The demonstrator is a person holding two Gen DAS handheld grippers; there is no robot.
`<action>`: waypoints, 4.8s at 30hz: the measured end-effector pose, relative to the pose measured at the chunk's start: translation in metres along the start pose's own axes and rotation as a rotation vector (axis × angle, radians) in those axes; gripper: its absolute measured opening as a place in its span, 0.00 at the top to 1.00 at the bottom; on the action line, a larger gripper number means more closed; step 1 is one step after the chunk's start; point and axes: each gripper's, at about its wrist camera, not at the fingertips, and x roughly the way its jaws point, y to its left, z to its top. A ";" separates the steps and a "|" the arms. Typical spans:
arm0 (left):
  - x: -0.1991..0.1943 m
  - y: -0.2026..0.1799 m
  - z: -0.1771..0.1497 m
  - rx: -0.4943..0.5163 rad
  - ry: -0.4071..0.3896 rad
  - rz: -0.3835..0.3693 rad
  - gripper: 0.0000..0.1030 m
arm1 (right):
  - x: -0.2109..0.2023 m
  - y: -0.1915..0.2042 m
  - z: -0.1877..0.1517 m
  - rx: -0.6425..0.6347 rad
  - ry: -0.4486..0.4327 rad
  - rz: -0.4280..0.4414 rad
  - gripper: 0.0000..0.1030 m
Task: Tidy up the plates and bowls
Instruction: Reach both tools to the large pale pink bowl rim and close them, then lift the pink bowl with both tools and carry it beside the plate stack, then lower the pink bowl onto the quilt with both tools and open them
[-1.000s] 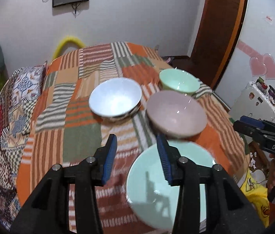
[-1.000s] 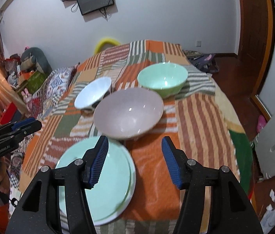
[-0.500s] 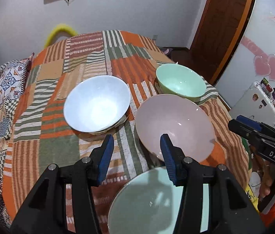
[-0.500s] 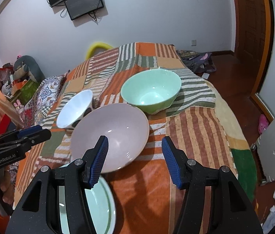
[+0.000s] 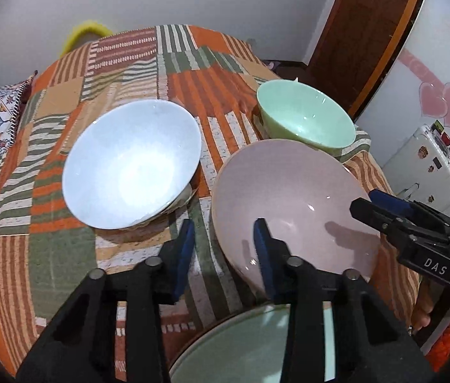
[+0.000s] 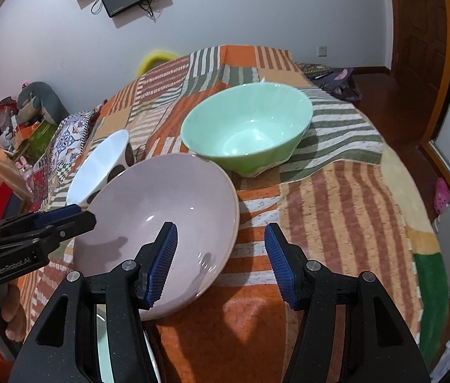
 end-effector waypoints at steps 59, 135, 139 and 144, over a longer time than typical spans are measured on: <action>-0.169 0.015 -0.075 -0.103 -0.190 0.063 0.84 | -0.070 0.095 -0.018 -0.111 -0.083 0.134 0.80; -0.146 0.166 -0.230 -0.453 0.000 0.232 0.84 | 0.040 0.235 -0.104 -0.371 0.276 0.211 0.67; -0.159 0.165 -0.227 -0.469 -0.029 0.248 0.82 | 0.027 0.235 -0.099 -0.381 0.235 0.214 0.61; -0.184 0.160 -0.216 -0.458 -0.092 0.259 0.79 | 0.011 0.226 -0.089 -0.363 0.191 0.228 0.61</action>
